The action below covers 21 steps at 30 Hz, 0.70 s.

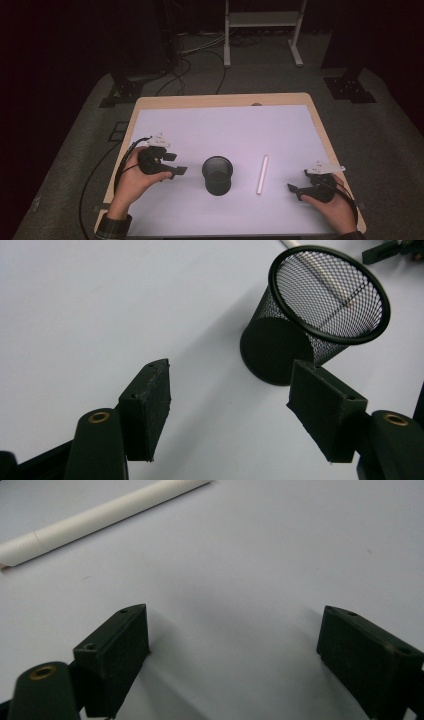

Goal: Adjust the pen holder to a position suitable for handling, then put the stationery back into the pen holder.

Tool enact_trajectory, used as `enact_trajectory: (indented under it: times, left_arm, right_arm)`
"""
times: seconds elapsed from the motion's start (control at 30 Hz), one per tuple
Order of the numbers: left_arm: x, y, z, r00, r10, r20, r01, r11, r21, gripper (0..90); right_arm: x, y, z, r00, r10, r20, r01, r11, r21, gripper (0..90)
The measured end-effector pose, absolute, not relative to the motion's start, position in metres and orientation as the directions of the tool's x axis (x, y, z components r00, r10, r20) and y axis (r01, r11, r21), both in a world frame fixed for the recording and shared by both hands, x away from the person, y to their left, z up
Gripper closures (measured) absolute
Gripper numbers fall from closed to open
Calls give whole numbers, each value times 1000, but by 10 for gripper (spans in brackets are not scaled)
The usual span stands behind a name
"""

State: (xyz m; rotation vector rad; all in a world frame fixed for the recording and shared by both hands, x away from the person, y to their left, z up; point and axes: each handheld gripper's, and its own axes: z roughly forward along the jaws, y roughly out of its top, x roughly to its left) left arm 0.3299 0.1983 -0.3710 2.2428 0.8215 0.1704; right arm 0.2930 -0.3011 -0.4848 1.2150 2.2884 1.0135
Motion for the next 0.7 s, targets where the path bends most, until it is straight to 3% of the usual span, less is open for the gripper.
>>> enact_trajectory:
  times: [0.7]
  left_arm:
    - [314, 222, -407, 747, 662, -52, 510, -521, 684, 183]
  right_arm:
    - [293, -301, -485, -567, 824, 18, 567, 375, 733, 124]
